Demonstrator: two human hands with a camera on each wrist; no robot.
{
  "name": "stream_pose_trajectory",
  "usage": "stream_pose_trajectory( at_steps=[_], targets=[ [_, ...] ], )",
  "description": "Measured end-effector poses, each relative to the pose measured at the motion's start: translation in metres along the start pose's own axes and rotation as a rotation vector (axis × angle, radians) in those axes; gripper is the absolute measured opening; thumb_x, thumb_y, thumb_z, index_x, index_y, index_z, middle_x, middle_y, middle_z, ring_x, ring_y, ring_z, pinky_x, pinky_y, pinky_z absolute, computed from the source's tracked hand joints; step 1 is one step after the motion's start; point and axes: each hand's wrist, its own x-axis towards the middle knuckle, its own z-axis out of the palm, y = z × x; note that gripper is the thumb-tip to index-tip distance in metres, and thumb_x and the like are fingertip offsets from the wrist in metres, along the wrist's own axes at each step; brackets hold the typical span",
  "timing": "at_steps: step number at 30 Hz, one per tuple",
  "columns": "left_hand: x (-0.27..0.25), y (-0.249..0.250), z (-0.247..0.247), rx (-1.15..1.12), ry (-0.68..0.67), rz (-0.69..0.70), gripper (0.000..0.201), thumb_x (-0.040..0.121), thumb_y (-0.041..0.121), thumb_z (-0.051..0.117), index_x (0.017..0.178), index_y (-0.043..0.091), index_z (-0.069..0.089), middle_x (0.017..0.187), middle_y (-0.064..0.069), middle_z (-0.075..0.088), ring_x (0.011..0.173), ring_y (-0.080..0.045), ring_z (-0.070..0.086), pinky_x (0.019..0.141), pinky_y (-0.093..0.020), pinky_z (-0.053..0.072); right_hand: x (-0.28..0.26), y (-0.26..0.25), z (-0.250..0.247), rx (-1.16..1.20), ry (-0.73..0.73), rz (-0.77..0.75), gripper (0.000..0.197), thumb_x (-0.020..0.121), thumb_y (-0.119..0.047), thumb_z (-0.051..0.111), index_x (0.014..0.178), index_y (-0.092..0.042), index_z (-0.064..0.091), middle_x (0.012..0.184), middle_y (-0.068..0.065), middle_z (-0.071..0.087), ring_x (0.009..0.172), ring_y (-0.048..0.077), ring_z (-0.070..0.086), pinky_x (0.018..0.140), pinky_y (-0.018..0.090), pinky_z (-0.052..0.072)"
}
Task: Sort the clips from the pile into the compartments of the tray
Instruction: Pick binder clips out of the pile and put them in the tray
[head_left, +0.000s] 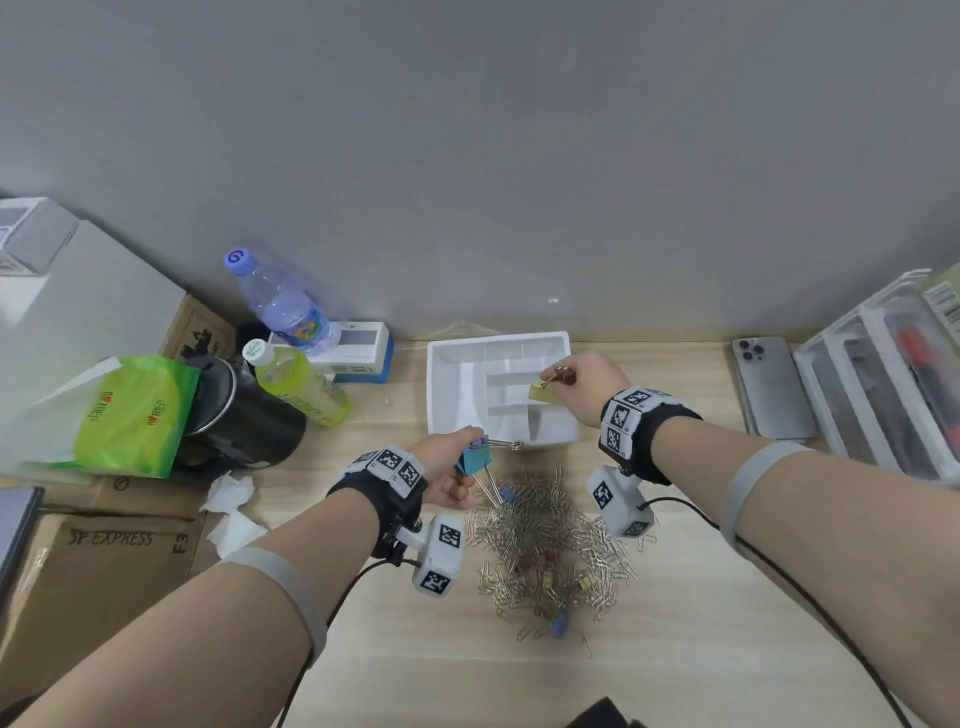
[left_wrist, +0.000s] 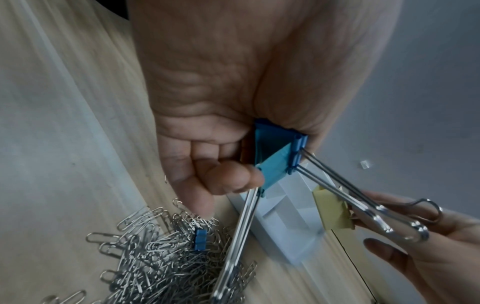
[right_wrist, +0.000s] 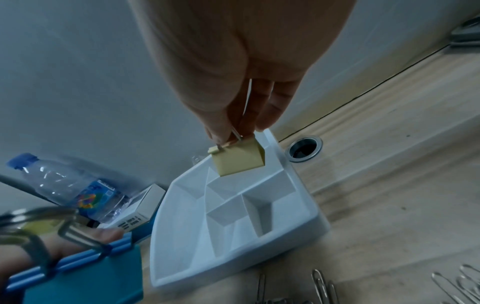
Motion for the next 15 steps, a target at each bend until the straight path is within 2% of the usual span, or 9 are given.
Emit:
stream_pose_trajectory(
  at_steps=[2,4,7,10,12,15],
  targets=[
    [0.007,0.003,-0.003,-0.007,-0.011,-0.014,0.042,0.095,0.05,0.049,0.094,0.008,0.05,0.061,-0.008,0.047,0.044,-0.018,0.041,0.059,-0.032,0.052,0.011,0.002,0.005,-0.027,-0.005,0.001,0.018,0.092,-0.022,0.061,0.101,-0.024,0.076,0.1,-0.004,0.073,0.083,0.014,0.064,0.072,0.024,0.049],
    [0.013,0.005,-0.005,-0.015,-0.021,-0.025,0.043,0.095,0.051,0.049,0.097,0.008,0.05,0.061,-0.007,0.047,0.045,-0.018,0.042,0.062,-0.032,0.053,0.019,0.004,0.01,-0.07,-0.022,-0.016,0.019,0.093,-0.022,0.059,0.101,-0.024,0.076,0.101,-0.004,0.074,0.082,0.014,0.064,0.072,0.024,0.05],
    [0.022,0.009,-0.008,-0.027,-0.034,-0.04,0.044,0.096,0.051,0.047,0.096,0.007,0.051,0.061,-0.008,0.048,0.048,-0.019,0.041,0.065,-0.033,0.051,0.029,0.01,0.019,-0.194,-0.098,-0.049,0.021,0.095,-0.023,0.057,0.107,-0.026,0.074,0.104,-0.003,0.072,0.093,0.017,0.063,0.083,0.029,0.053],
    [0.028,0.012,-0.009,-0.035,-0.043,-0.054,0.043,0.096,0.05,0.048,0.09,0.008,0.051,0.062,-0.008,0.047,0.049,-0.019,0.04,0.066,-0.033,0.049,0.036,0.015,0.025,-0.426,-0.162,-0.068,0.027,0.096,-0.027,0.05,0.111,-0.035,0.071,0.11,0.001,0.068,0.109,0.029,0.053,0.091,0.036,0.049],
    [0.032,0.014,-0.01,-0.032,-0.048,-0.062,0.043,0.095,0.051,0.048,0.088,0.008,0.05,0.063,-0.008,0.046,0.049,-0.019,0.04,0.066,-0.033,0.049,0.038,0.017,0.028,-0.522,-0.171,-0.065,0.029,0.095,-0.027,0.049,0.112,-0.039,0.069,0.112,0.005,0.062,0.112,0.033,0.049,0.095,0.039,0.046],
    [0.036,0.017,-0.008,-0.024,-0.05,-0.07,0.043,0.096,0.051,0.047,0.088,0.008,0.05,0.063,-0.008,0.045,0.051,-0.018,0.039,0.067,-0.033,0.049,0.039,0.019,0.027,-0.572,-0.202,-0.064,0.033,0.093,-0.025,0.052,0.12,-0.04,0.065,0.118,0.007,0.055,0.115,0.033,0.047,0.099,0.039,0.042]
  ],
)
